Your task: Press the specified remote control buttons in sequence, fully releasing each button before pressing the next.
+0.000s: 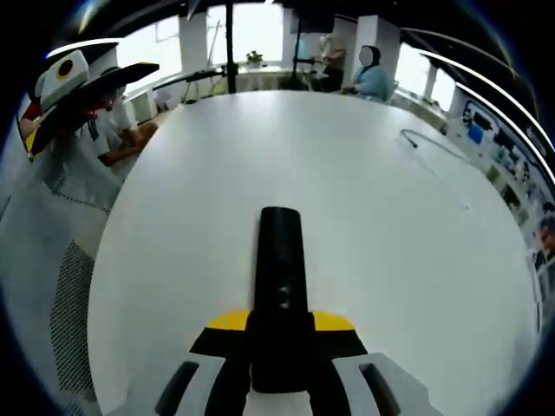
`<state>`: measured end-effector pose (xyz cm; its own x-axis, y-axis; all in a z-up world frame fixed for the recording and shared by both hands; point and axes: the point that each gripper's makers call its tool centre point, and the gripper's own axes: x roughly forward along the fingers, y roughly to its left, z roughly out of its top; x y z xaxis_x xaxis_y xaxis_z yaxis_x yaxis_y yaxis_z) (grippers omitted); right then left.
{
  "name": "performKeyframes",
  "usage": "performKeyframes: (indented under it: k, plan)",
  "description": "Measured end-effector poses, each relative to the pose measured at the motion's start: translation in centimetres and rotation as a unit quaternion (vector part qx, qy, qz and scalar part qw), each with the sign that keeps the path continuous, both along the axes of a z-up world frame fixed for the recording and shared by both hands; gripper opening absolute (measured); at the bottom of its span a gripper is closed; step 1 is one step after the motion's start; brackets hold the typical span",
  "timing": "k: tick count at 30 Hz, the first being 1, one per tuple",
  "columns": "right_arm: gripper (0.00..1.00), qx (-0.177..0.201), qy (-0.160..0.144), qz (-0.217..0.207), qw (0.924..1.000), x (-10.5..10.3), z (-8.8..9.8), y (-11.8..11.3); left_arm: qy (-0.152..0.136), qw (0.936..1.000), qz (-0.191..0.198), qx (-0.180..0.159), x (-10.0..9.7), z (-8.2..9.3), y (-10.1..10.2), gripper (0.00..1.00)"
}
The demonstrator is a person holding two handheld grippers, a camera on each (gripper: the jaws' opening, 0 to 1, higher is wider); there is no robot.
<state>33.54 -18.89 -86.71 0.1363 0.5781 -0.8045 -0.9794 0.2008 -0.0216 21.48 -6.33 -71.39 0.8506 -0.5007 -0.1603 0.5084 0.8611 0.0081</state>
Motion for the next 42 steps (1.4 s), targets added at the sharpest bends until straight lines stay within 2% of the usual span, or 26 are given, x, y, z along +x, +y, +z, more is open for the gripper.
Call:
performKeyframes:
  k: [25,30,40,42]
  plan:
    - [0.21,-0.015,0.005,0.015,0.9998,5.1,0.0,-0.1,0.015,0.9998,0.003,0.012,0.1,-0.7,0.1,1.00]
    - [0.21,-0.022,0.008,0.033,0.9992,5.3,0.0,0.0,0.018,0.9997,-0.002,0.017,0.0,-0.9,-0.2,1.00]
    - [0.22,-0.016,0.005,0.041,0.9990,5.8,0.2,0.2,0.026,0.9995,-0.004,0.015,0.2,-1.1,-0.2,1.00]
    - [0.22,-0.021,-0.004,0.037,0.9991,6.1,0.2,0.0,0.027,0.9995,-0.010,0.013,0.1,-1.1,-0.4,1.00]
